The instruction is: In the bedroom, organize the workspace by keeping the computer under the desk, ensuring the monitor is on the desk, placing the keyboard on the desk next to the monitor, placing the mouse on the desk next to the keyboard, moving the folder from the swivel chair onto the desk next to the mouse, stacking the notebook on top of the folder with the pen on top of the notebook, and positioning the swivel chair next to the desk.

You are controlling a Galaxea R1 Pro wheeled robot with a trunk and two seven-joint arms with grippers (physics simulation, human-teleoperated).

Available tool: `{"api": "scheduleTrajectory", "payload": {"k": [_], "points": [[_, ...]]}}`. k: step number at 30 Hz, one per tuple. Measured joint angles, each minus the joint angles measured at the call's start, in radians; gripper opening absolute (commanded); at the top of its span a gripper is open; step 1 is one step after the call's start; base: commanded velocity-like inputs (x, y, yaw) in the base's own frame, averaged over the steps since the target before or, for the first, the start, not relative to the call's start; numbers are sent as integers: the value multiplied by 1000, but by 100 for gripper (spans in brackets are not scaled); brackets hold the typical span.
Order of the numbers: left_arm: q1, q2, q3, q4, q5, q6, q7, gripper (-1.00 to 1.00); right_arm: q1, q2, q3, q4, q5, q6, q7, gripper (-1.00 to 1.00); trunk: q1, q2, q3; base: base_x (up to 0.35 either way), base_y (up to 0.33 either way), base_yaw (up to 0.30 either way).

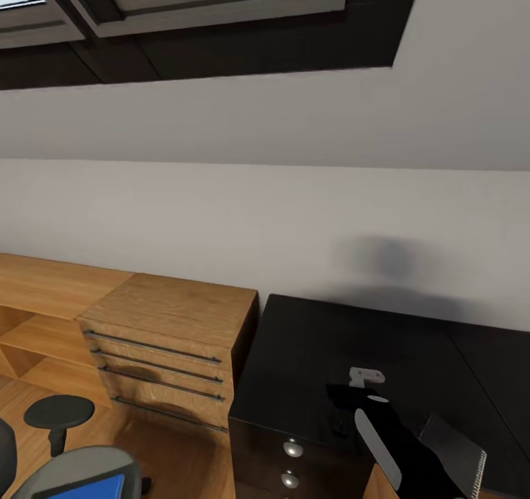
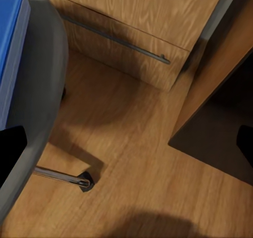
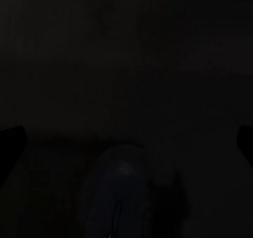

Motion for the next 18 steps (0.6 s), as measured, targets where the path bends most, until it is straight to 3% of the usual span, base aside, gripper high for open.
{"api": "scheduleTrajectory", "payload": {"k": [13,18], "points": [[0,0,1,-1,1,1,0,100,0,0,0,14,0,1,-5,100,50,-91,-41,0,0,0],[0,1,0,-1,2,1,-1,100,0,1,0,19,-3,3,-1,100,50,-91,-41,0,0,0]]}}
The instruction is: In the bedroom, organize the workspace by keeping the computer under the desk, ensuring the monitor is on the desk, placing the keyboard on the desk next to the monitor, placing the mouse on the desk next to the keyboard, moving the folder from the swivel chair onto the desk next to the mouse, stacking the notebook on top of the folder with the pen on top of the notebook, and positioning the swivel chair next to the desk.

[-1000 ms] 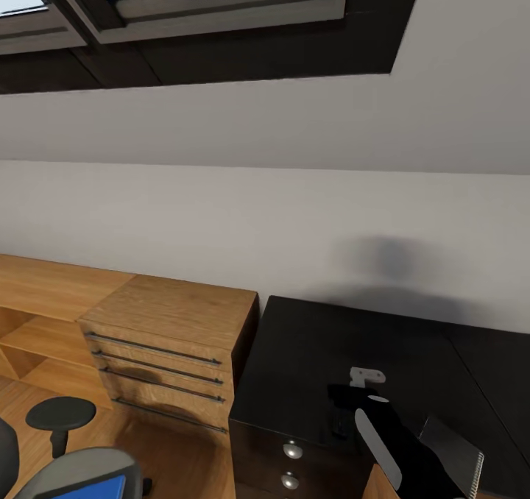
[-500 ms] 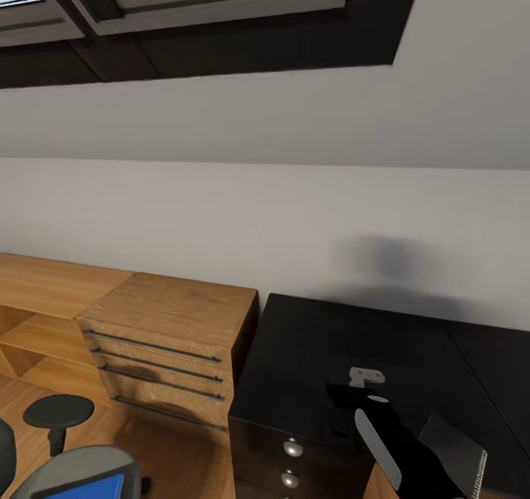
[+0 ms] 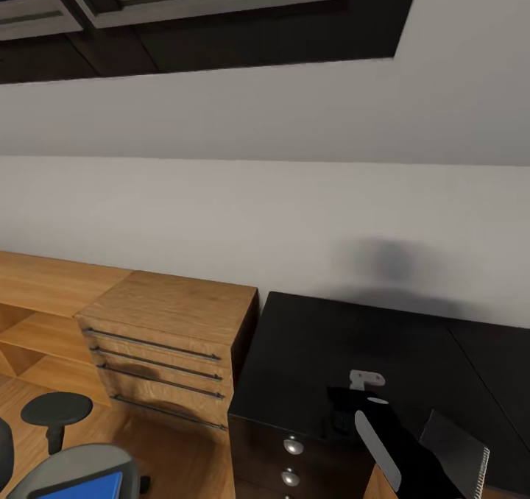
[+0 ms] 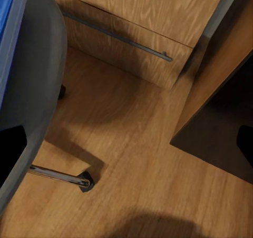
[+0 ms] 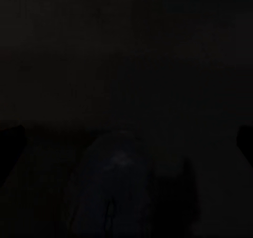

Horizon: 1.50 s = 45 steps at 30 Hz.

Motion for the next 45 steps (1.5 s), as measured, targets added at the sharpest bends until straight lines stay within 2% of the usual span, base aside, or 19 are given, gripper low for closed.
{"api": "scheduleTrajectory", "payload": {"k": [5,11,34,42,45], "points": [[0,0,1,0,1,0,0,100,0,1,0,2,-2,8,-1,100,0,0,0,0,0,0],[0,0,1,0,1,-1,0,100,0,19,0,3,-4,27,-2,100,0,0,0,0,0,0],[0,0,1,0,1,-3,-1,100,0,43,1,15,-5,32,-2,100,0,0,0,0,0,0],[0,1,1,0,1,-5,0,100,0,43,-2,16,-5,32,-3,100,31,-56,-25,0,0,0],[0,1,1,0,1,-5,1,100,0,42,-4,16,-5,32,-3,100,31,-56,-25,0,0,0]]}}
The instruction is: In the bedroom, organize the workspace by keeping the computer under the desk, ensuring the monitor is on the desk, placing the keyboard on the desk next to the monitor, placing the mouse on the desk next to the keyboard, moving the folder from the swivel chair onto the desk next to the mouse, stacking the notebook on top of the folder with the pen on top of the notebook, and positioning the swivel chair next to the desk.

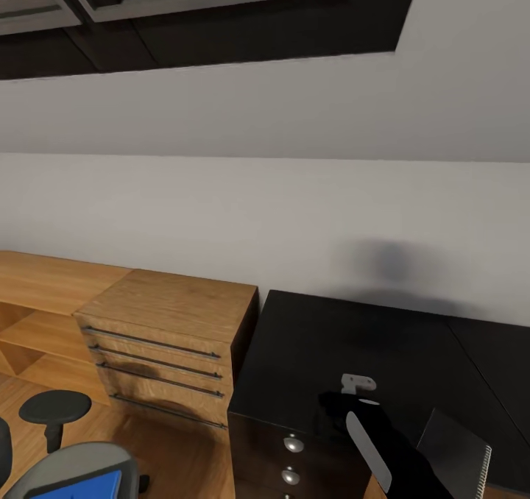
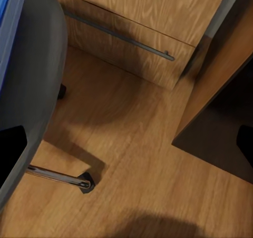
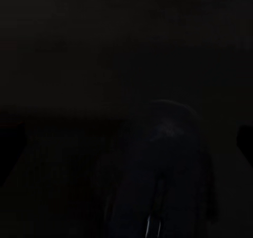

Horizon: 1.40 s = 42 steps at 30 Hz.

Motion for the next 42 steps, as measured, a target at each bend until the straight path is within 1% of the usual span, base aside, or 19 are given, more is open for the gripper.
{"api": "scheduleTrajectory", "payload": {"k": [5,7,11,14,27,42], "points": [[0,-1,0,0,0,0,0,100,0,-2,-4,0,0,1,-3,100,0,0,0,0,0,0],[0,-1,0,0,0,0,0,100,0,-3,-16,0,0,1,-4,100,0,0,0,0,0,0],[0,-1,0,0,0,1,0,100,0,-3,-51,12,1,1,-5,100,0,0,0,0,0,0],[0,-1,0,0,1,1,0,100,0,-3,-63,24,1,1,-5,100,0,0,0,0,0,0],[0,0,0,0,1,0,0,100,0,-2,-69,29,2,1,-4,100,0,0,0,0,0,0],[0,1,0,0,1,0,0,100,0,0,-64,29,2,0,-1,100,0,0,0,0,0,0]]}}
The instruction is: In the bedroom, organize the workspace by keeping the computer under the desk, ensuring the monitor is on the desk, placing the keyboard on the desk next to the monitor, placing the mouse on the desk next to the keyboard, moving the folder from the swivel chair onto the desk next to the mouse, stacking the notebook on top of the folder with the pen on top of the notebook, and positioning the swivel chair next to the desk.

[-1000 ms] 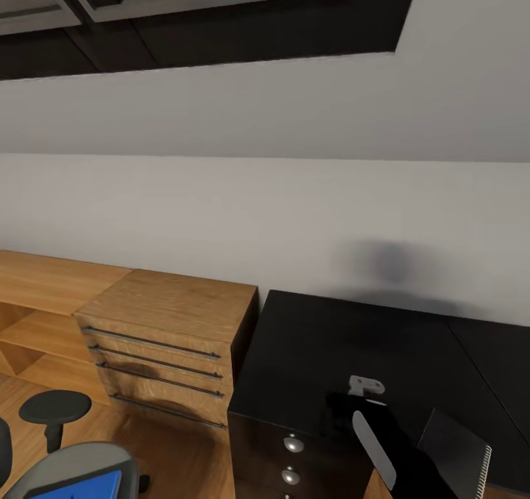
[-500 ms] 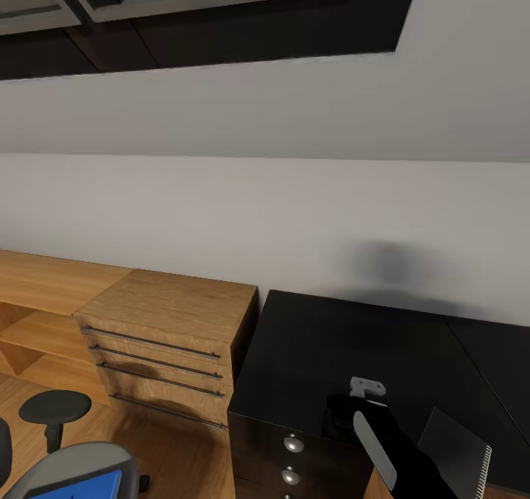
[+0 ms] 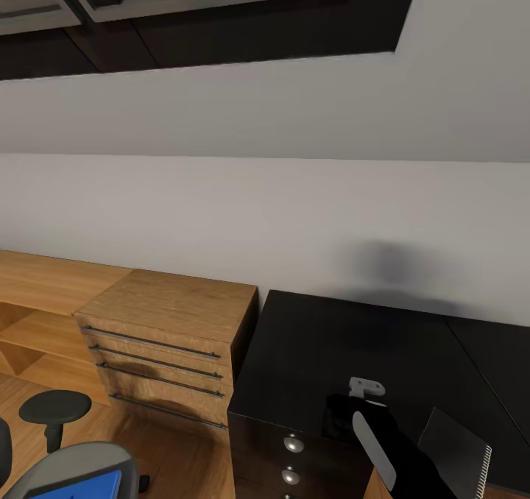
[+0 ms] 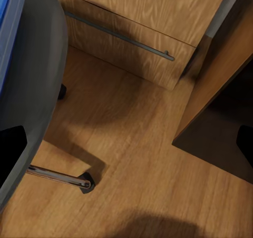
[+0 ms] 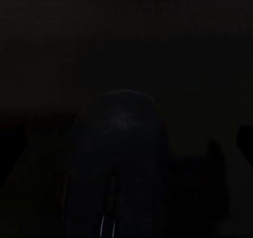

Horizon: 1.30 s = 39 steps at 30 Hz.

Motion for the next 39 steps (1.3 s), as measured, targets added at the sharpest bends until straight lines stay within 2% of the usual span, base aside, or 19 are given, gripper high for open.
{"api": "scheduleTrajectory", "payload": {"k": [22,29,39], "points": [[0,1,0,0,0,0,0,100,0,2,4,0,0,0,3,100,0,0,0,0,0,0],[0,1,0,0,0,-1,-3,100,0,2,4,0,0,0,3,100,27,-49,-22,0,0,0],[0,2,0,0,0,0,-2,100,0,2,4,0,0,1,3,100,27,-49,-22,0,0,0]]}}
